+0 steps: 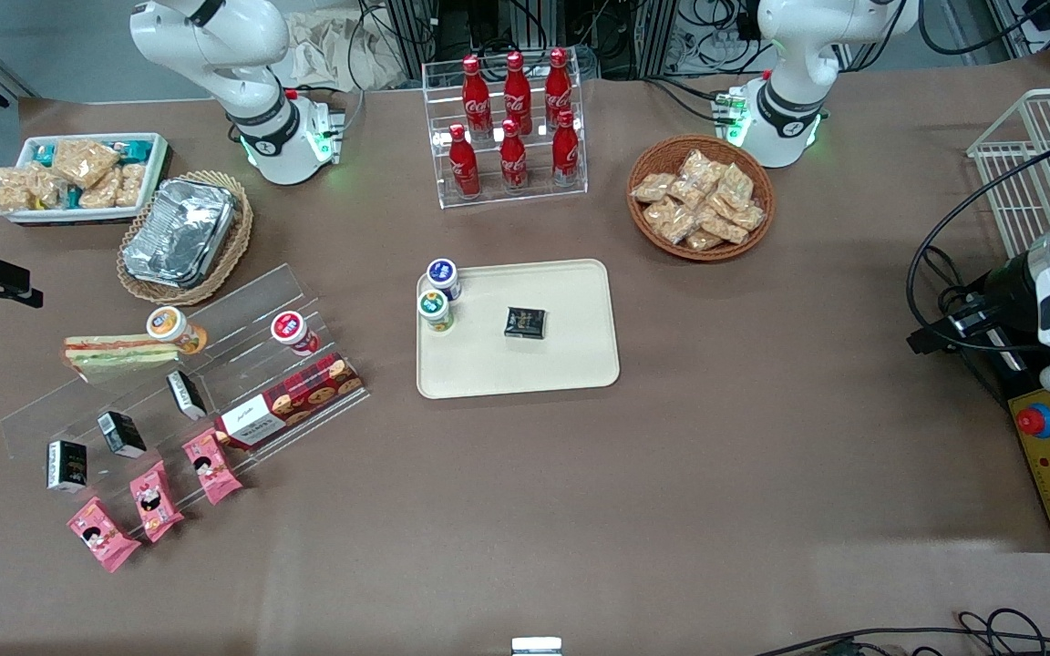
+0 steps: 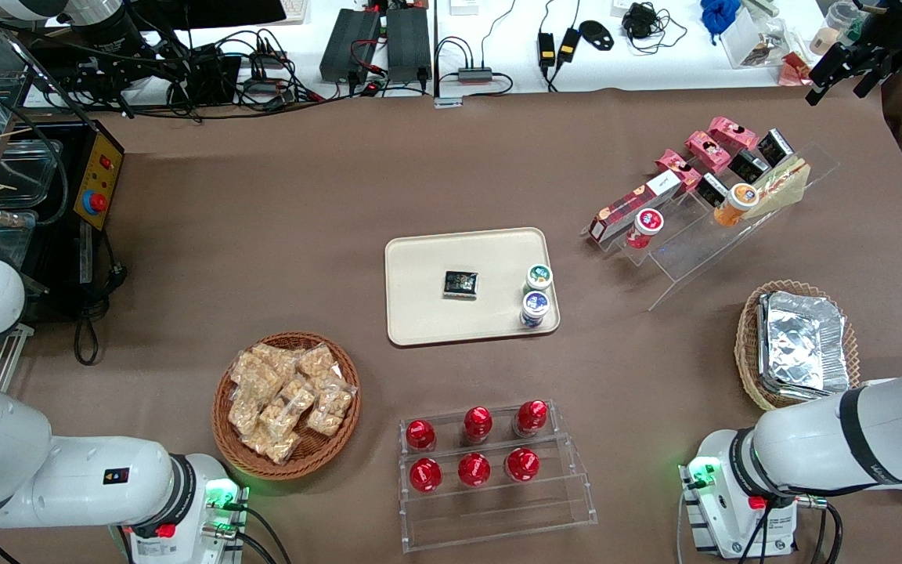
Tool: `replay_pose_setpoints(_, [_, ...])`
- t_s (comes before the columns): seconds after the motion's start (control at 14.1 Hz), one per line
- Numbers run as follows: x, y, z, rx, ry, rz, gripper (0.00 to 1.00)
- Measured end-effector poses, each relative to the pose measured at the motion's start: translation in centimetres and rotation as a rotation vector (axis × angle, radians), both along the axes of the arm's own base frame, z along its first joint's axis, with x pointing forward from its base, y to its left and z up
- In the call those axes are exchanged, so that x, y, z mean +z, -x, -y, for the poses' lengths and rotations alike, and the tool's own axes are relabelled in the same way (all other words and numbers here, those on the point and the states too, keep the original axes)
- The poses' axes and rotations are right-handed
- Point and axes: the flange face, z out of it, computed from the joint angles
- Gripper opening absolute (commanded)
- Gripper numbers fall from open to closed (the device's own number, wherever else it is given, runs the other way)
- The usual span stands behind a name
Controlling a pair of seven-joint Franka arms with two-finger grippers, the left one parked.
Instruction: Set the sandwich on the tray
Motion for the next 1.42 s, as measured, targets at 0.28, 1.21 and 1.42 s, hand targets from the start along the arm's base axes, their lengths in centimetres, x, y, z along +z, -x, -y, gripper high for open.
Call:
replay_pose_setpoints(0.28, [0.0, 0.1, 0.5, -0.008, 0.0, 0.0, 1.0])
replay_pose_setpoints(1.21, [0.5, 0.6, 5.5, -0.454, 0.043, 0.069, 1.0])
replay_pose_setpoints(1.42, [-0.3, 0.6, 5.0, -0.794, 0.078, 0.018, 1.0])
